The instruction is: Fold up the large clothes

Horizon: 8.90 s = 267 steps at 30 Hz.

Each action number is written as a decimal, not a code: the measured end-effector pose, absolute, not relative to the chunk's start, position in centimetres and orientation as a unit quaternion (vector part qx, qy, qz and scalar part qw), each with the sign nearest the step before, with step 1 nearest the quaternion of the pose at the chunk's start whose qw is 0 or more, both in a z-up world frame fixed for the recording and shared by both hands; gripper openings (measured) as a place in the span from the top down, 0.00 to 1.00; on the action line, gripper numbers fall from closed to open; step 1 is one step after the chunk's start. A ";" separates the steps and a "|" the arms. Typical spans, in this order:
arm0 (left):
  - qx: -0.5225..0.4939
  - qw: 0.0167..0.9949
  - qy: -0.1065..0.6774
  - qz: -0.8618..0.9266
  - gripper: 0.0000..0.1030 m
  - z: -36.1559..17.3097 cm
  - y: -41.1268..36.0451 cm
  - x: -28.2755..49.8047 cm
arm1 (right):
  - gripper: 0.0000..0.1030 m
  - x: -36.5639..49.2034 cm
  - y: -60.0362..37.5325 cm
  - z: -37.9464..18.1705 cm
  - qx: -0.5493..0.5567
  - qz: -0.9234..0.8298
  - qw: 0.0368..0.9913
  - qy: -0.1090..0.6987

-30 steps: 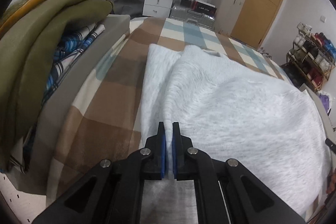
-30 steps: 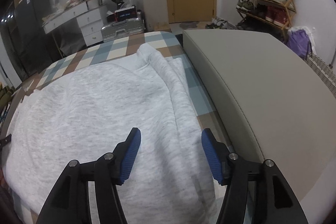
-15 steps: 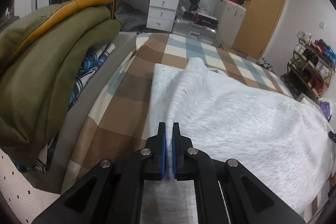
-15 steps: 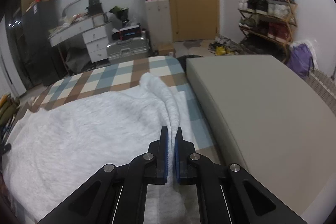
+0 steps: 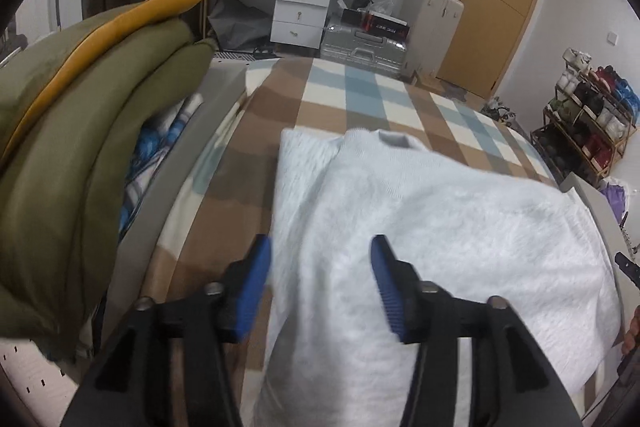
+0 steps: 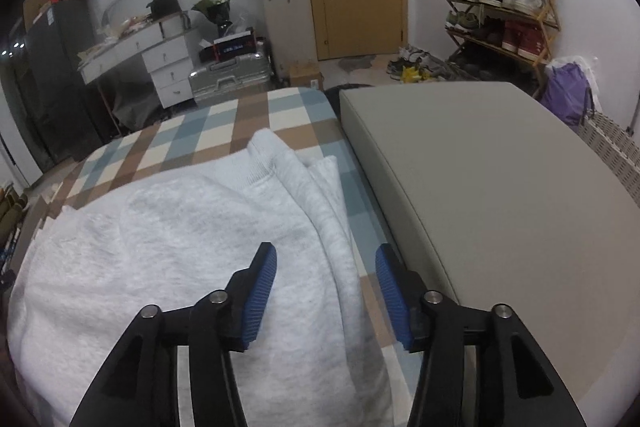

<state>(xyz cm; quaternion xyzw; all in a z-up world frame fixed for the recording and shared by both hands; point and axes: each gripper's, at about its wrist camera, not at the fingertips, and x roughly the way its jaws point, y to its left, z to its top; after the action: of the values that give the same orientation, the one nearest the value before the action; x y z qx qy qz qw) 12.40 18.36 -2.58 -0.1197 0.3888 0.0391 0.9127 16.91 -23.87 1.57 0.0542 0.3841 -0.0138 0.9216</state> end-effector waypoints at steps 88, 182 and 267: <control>0.001 0.897 0.431 -0.098 0.38 -5.9 5.3 13.5 | 0.12 15.8 -7.9 -2.5 -0.075 0.166 0.886 0.427; -0.350 0.874 0.336 -0.034 0.82 -6.0 18.8 3.1 | 0.61 5.0 10.5 -4.6 -0.298 0.263 0.867 0.301; 0.384 0.783 0.298 -0.388 0.88 -3.2 -14.2 7.6 | 0.50 4.1 -21.3 -2.1 0.139 0.101 0.893 0.416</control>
<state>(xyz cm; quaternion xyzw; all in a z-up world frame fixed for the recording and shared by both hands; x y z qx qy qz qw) 7.56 -14.21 -3.25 0.3836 0.2978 -0.3882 0.7832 4.12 -21.30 -2.10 0.1392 0.4164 0.1008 0.8928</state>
